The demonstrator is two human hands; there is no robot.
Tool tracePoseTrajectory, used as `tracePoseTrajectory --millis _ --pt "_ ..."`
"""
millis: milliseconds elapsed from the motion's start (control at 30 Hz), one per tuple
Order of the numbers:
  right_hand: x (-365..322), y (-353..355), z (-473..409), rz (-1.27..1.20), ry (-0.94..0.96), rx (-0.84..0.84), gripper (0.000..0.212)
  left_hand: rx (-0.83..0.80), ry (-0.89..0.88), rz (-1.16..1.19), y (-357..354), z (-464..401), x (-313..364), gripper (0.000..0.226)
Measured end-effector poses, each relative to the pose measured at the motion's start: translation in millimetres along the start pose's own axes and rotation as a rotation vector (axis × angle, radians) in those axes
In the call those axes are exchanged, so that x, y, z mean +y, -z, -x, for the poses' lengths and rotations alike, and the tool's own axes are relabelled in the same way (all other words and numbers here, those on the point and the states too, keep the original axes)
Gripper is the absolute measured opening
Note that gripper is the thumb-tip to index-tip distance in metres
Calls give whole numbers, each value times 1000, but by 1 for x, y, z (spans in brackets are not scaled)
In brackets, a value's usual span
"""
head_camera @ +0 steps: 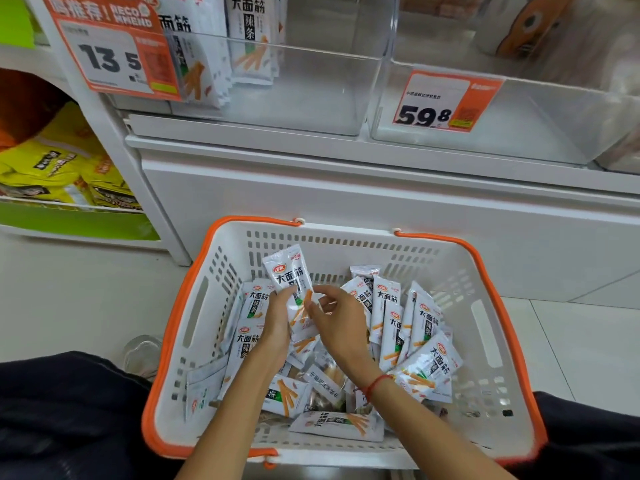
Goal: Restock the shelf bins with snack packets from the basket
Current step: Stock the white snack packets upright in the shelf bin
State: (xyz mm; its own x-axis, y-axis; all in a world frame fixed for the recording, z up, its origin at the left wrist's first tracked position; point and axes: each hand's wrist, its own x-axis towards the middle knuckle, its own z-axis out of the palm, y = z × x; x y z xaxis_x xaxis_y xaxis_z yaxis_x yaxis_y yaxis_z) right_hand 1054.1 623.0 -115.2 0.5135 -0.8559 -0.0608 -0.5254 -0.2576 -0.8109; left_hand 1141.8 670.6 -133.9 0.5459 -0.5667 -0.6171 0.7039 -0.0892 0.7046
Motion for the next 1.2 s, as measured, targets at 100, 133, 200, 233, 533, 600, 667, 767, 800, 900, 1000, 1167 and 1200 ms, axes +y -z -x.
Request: tracePoseTrajectory --millis 100,133,200,233,533,600,667,767,800,900,1000,1167,1200 --pt "-1 8 -8 35 44 -132 23 -24 -28 -113 6 -1 -2 31" --pt "1 15 -14 15 30 -152 25 -31 -34 -147 8 -2 -1 31" --pt "16 34 -31 93 -29 -62 28 -28 -18 -150 13 -3 4 28" --pt "29 46 -40 215 -68 -18 28 -36 -4 -128 15 -4 6 23" --pt "76 62 -64 657 -431 -277 56 -66 113 -122 26 -2 4 20" --pt "67 62 -74 564 -500 -256 66 -38 127 -101 27 -1 5 23" --pt "61 62 -80 521 -496 -284 59 -7 135 -93 29 -4 6 24" --pt "48 64 -82 562 -321 -368 20 -2 126 -89 30 -5 11 23" --pt "46 66 -83 571 -261 -401 19 -6 122 -83 31 -5 12 23" --pt "42 78 -88 506 -94 -409 12 -26 108 -79 33 -5 15 22" --pt "22 89 -84 171 -57 -439 16 -41 93 -92 32 -3 17 22" --pt "-21 64 -62 -336 -185 -519 21 23 100 -167 26 -3 14 18" --pt "-24 54 -58 -316 -187 -481 22 30 112 -160 23 -1 14 20"
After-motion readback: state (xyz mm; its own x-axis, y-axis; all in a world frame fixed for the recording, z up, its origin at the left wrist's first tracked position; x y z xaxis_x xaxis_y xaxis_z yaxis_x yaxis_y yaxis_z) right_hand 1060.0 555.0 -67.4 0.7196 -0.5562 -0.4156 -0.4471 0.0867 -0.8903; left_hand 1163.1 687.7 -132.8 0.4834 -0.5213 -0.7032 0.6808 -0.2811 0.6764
